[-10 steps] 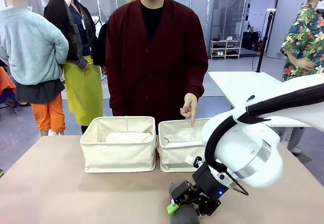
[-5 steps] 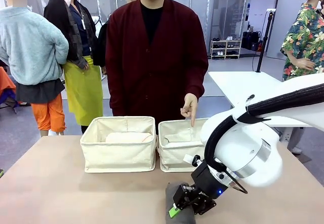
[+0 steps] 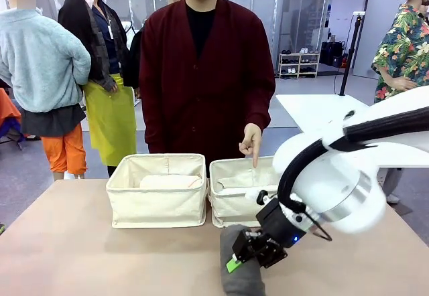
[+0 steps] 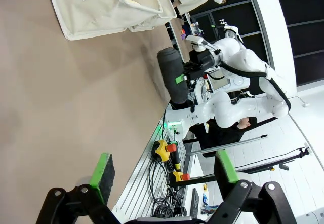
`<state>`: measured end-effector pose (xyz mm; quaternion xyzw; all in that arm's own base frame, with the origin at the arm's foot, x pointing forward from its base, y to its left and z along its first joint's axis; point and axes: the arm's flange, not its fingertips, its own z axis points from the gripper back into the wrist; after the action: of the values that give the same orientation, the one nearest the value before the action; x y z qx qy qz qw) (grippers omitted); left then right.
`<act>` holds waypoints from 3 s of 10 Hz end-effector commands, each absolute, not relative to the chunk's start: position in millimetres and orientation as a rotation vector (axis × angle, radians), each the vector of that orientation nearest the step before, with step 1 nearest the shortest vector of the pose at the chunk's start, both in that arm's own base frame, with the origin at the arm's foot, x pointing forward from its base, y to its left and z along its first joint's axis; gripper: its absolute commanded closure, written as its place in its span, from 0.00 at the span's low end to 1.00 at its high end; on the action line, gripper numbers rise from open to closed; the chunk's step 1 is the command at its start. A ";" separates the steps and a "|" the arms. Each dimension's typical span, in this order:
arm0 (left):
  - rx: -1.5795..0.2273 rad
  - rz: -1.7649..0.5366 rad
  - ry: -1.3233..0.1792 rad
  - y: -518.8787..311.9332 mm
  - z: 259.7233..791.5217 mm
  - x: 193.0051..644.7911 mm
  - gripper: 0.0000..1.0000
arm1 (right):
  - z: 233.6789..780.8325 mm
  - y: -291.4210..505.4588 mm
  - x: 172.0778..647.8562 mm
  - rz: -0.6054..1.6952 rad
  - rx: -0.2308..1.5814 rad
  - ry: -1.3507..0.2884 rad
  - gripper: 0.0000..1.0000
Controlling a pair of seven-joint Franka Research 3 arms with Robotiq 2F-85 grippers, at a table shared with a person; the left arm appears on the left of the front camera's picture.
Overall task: Divide the towels into two baskets.
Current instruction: Pick up one hotel-folded towel from the bottom of the table and place it in the Fabric basket indicated by the person.
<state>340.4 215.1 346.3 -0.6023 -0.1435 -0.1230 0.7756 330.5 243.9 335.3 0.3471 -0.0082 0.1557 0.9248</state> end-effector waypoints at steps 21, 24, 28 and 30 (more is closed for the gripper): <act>-1.307 -0.264 -0.318 215.8 345.9 337.2 0.00 | 530.4 258.0 410.5 1.600 -0.482 -0.145 0.59; -1.307 -0.264 -0.318 215.8 345.9 337.2 0.00 | 517.7 283.8 495.4 1.637 -0.462 -0.117 0.59; -1.307 -0.264 -0.318 215.8 345.9 337.2 0.00 | 468.6 298.8 558.5 1.623 -0.456 -0.011 0.59; -1.307 -0.264 -0.318 215.8 345.9 337.2 0.00 | 454.0 301.4 575.2 1.614 -0.447 0.013 0.59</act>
<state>340.4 214.8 345.8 -0.6026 -0.1431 -0.1227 0.7755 568.6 295.5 445.6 -0.1853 -0.0025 0.7200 0.6688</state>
